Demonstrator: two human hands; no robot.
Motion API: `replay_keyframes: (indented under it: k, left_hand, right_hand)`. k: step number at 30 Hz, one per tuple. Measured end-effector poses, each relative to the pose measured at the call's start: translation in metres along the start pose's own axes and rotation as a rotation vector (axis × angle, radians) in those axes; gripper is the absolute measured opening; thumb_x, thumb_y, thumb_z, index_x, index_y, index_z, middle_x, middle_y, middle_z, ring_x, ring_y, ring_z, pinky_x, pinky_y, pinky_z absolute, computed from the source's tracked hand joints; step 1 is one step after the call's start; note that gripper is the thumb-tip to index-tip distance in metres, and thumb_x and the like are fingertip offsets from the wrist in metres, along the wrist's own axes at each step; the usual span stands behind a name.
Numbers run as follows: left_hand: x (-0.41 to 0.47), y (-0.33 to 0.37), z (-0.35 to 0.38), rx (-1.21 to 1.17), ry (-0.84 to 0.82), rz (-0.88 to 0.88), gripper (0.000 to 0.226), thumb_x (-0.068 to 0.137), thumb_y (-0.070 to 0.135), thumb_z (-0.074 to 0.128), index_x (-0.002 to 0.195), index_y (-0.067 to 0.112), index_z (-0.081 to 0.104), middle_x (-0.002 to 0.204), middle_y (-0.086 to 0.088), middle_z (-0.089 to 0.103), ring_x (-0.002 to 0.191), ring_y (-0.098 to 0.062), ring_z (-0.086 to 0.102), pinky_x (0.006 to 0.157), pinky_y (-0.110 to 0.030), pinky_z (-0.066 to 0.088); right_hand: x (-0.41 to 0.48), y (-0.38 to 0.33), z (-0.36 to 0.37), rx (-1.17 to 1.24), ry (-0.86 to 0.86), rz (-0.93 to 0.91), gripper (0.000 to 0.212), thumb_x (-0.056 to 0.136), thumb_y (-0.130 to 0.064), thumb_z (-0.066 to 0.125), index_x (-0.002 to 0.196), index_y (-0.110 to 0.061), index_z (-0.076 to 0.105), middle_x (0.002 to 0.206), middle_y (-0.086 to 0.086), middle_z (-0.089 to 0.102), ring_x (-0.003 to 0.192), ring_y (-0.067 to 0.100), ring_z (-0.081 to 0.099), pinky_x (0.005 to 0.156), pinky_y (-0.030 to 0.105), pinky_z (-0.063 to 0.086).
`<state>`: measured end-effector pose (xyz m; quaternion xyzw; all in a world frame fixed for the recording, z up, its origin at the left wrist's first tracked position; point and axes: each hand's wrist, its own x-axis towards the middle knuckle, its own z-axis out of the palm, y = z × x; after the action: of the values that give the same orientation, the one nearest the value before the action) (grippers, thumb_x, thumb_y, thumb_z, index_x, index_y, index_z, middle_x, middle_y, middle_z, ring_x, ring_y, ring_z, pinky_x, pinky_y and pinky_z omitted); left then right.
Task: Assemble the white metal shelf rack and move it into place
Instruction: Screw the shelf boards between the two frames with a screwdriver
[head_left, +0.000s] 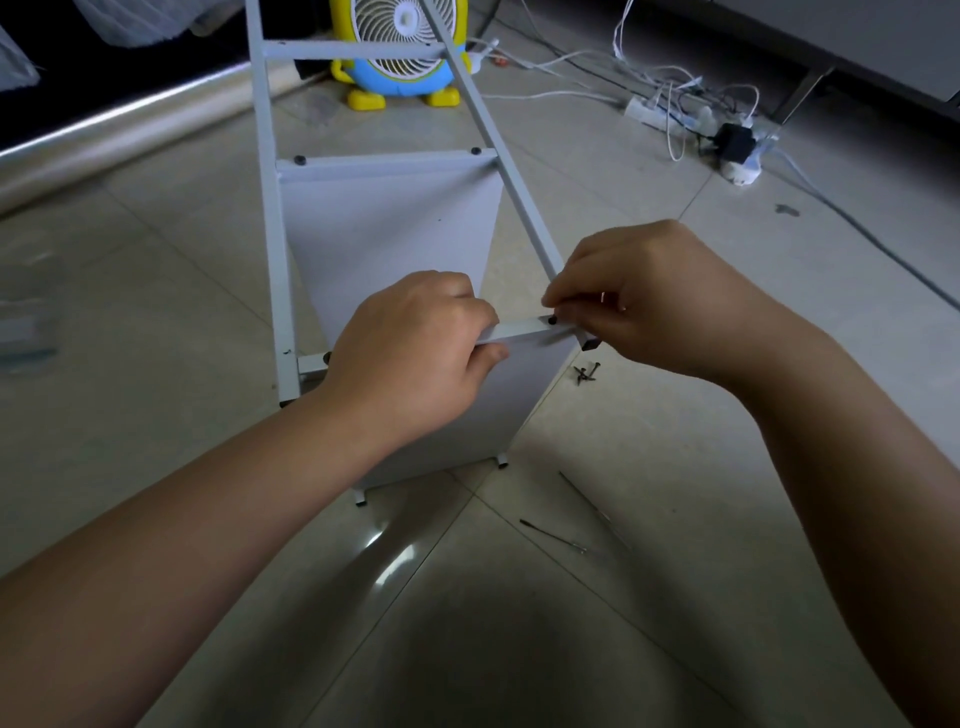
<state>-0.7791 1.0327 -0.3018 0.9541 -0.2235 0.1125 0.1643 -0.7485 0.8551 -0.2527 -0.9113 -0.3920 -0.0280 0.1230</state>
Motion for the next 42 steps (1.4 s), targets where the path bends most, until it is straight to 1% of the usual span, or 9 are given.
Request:
replay_keyframes:
  k: [5,9,12,19,26,30,35,37,42]
  left_hand:
    - [0.0,0.0,0.003,0.005,0.028,0.004,0.027,0.072,0.028,0.059,0.062,0.004,0.068,0.059,-0.007,0.058,0.052,-0.024,0.055,0.052,-0.021,0.027]
    - [0.0,-0.001,0.003,0.013,0.039,0.02,0.025,0.071,0.027,0.059,0.061,0.005,0.068,0.057,-0.007,0.057,0.051,-0.023,0.054,0.052,-0.021,0.029]
    - [-0.001,0.0,0.004,0.009,0.034,0.026,0.024,0.07,0.026,0.06,0.062,0.005,0.068,0.057,-0.007,0.057,0.051,-0.023,0.054,0.05,-0.022,0.03]
    - [-0.001,-0.001,0.004,0.018,0.059,0.043,0.023,0.07,0.026,0.061,0.062,0.005,0.069,0.056,-0.008,0.057,0.05,-0.025,0.054,0.051,-0.021,0.033]
    - [-0.002,0.0,0.003,-0.033,0.066,0.023,0.02,0.077,0.02,0.067,0.067,0.004,0.068,0.061,-0.006,0.052,0.058,-0.019,0.041,0.053,-0.024,0.028]
    - [-0.002,-0.001,0.007,-0.045,0.055,0.01,0.026,0.088,0.028,0.058,0.09,0.005,0.069,0.076,-0.003,0.049,0.074,-0.016,0.036,0.06,-0.03,0.028]
    - [-0.002,-0.001,0.009,-0.052,0.093,0.005,0.026,0.088,0.028,0.06,0.091,0.004,0.07,0.074,-0.002,0.044,0.073,-0.015,0.036,0.059,-0.027,0.023]
    - [-0.002,0.0,0.008,-0.043,0.089,0.009,0.025,0.086,0.026,0.062,0.089,0.003,0.071,0.074,-0.006,0.051,0.071,-0.016,0.037,0.058,-0.027,0.024]
    - [0.0,0.0,0.006,-0.018,0.023,-0.002,0.03,0.092,0.031,0.052,0.1,0.006,0.067,0.081,-0.001,0.044,0.078,-0.015,0.036,0.063,-0.03,0.027]
  right_hand:
    - [-0.001,-0.006,0.001,-0.044,-0.021,0.082,0.021,0.08,-0.008,0.053,0.082,-0.001,0.072,0.072,0.012,0.069,0.065,0.026,0.063,0.062,0.027,0.044]
    - [0.003,-0.011,-0.004,-0.113,-0.112,0.163,0.022,0.091,-0.007,0.048,0.099,-0.005,0.068,0.092,0.012,0.065,0.084,0.026,0.059,0.078,0.035,0.048]
    - [0.002,-0.018,-0.003,-0.19,-0.138,0.121,0.019,0.087,0.0,0.049,0.092,-0.001,0.068,0.088,0.014,0.061,0.08,0.028,0.056,0.073,0.04,0.048]
    - [0.004,-0.027,-0.002,-0.294,-0.239,0.163,0.02,0.089,-0.002,0.046,0.1,-0.008,0.062,0.093,0.005,0.053,0.083,0.02,0.052,0.074,0.027,0.045]
    - [0.008,-0.029,-0.002,-0.3,-0.271,0.263,0.024,0.097,-0.018,0.039,0.103,-0.009,0.061,0.093,0.006,0.056,0.085,0.019,0.055,0.079,0.028,0.045]
    - [0.009,-0.032,0.005,-0.333,-0.238,0.352,0.024,0.099,-0.021,0.036,0.099,-0.008,0.056,0.085,0.002,0.042,0.077,0.016,0.044,0.069,0.025,0.035]
    - [0.004,-0.038,0.02,-0.347,-0.148,0.475,0.014,0.1,-0.019,0.033,0.089,-0.014,0.041,0.071,-0.005,0.031,0.069,0.014,0.039,0.053,0.024,0.027]
    - [0.003,-0.039,0.026,-0.345,-0.121,0.509,0.019,0.101,-0.021,0.028,0.093,-0.012,0.042,0.079,-0.001,0.036,0.069,0.014,0.038,0.047,0.022,0.022]
    - [-0.002,-0.033,0.026,-0.283,-0.052,0.469,0.029,0.099,-0.031,0.034,0.102,-0.007,0.049,0.085,0.004,0.053,0.073,0.02,0.052,0.057,0.026,0.034]
